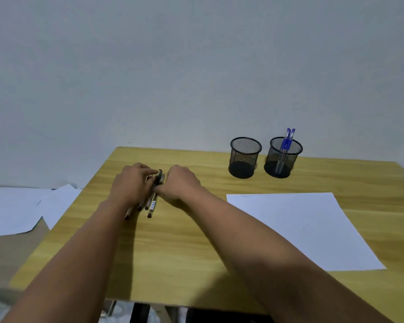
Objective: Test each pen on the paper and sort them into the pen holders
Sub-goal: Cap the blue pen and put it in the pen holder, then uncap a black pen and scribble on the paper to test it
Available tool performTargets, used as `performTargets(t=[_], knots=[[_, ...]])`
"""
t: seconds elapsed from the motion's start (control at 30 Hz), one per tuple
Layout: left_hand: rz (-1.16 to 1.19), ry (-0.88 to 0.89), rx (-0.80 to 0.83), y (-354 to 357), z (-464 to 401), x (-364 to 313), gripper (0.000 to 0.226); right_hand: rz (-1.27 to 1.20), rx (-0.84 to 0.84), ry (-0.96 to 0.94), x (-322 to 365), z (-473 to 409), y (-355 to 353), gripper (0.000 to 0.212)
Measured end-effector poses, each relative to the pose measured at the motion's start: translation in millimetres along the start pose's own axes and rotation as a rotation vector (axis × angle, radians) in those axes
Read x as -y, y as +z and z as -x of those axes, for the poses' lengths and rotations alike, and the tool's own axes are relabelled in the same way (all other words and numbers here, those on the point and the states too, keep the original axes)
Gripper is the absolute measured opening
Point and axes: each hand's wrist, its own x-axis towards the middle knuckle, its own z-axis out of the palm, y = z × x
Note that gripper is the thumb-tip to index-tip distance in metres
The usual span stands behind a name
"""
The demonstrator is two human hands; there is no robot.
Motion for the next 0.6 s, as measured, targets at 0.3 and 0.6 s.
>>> performTargets(t=[0.3, 0.6], knots=[[0.005, -0.006, 0.007, 5, 2, 1, 0.028, 0.171, -0.012, 0.034, -1, -1, -5, 0.020], [0.109, 0.136, -0.014, -24, 6, -46, 0.052, -0.051, -0.052, -0.024, -27, 20, -67, 0.031]])
